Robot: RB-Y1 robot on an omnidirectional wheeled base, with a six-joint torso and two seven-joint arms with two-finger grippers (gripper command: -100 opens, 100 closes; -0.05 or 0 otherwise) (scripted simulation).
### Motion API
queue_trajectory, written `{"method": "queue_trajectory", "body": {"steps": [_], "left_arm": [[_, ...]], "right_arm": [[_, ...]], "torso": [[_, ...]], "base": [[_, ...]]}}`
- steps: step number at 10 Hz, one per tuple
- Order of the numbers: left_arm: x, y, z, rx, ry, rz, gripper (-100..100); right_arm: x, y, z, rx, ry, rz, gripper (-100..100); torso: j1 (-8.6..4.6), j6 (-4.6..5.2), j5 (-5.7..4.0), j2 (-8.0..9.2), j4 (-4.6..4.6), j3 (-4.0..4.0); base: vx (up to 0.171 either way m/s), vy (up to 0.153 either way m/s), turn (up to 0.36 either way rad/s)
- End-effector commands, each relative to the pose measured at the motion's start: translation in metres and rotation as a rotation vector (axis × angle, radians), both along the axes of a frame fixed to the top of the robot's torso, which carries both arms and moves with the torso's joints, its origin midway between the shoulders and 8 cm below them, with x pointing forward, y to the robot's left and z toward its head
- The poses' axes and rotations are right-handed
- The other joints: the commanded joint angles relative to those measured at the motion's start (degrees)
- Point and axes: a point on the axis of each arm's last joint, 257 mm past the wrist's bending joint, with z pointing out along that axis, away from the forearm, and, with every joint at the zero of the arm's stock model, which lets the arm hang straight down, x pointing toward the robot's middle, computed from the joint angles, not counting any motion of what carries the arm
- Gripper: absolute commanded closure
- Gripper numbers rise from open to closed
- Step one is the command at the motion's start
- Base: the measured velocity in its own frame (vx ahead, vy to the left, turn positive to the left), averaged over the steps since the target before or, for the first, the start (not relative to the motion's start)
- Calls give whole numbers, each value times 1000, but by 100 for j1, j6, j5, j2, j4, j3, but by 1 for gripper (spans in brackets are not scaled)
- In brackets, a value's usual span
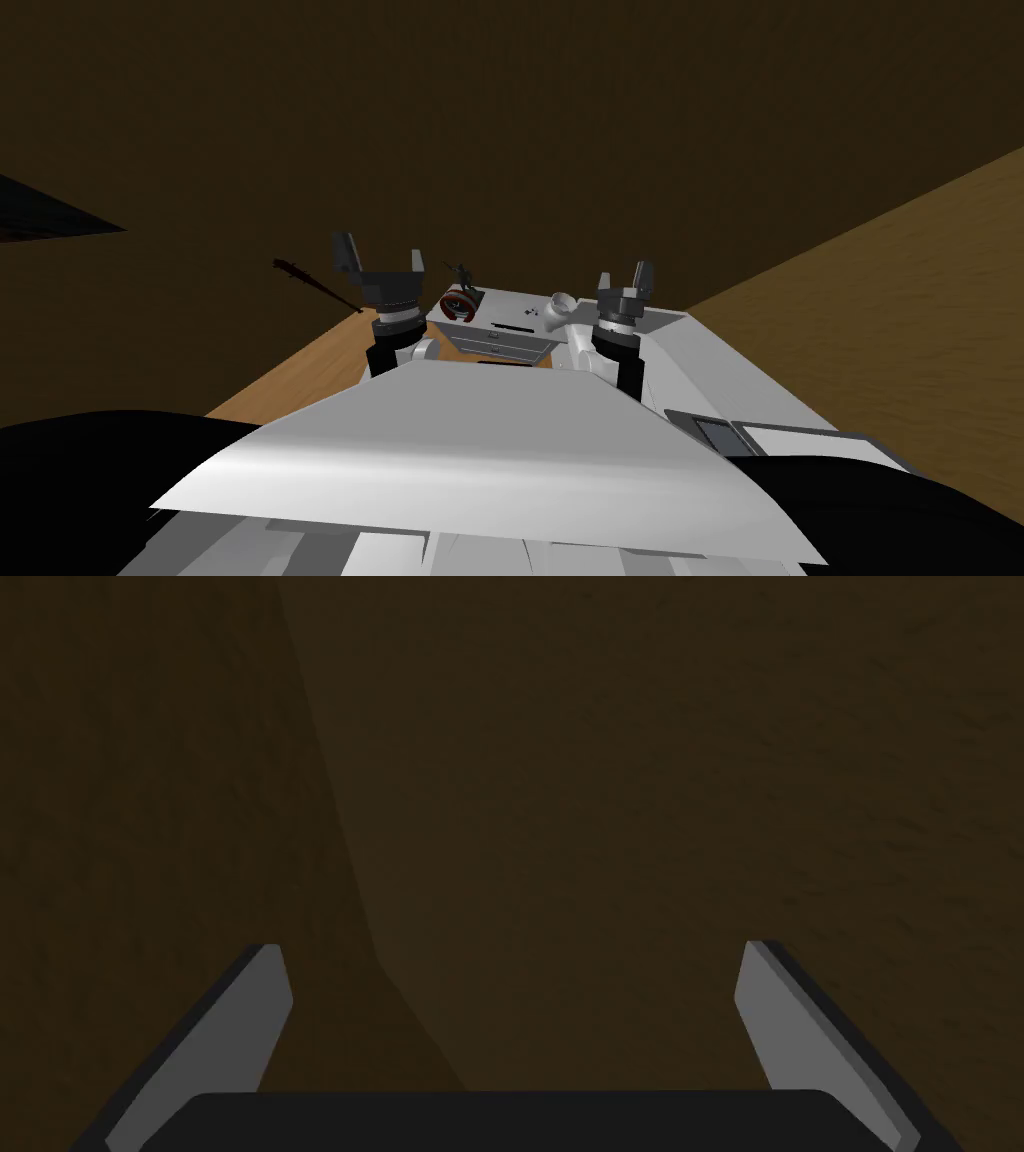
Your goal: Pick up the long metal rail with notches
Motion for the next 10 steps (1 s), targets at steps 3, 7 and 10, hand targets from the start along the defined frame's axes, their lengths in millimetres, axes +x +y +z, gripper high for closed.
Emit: {"method": "queue_trajectory", "body": {"steps": [3,7,10], "left_arm": [[0,0,0,0,0,0,0],[0,0,0,0,0,0,0],[0,0,0,0,0,0,0]], "right_arm": [[7,28,-10,-114,24,55,-100],[16,69,-36,-280,63,134,-100],[19,93,-59,-389,93,186,-100]], "torso": [[26,0,6,50,10,28],[36,-1,8,72,16,42],[22,1,6,53,13,32]], "base": [[-128,65,-4],[-176,78,31],[-134,65,47]]}}
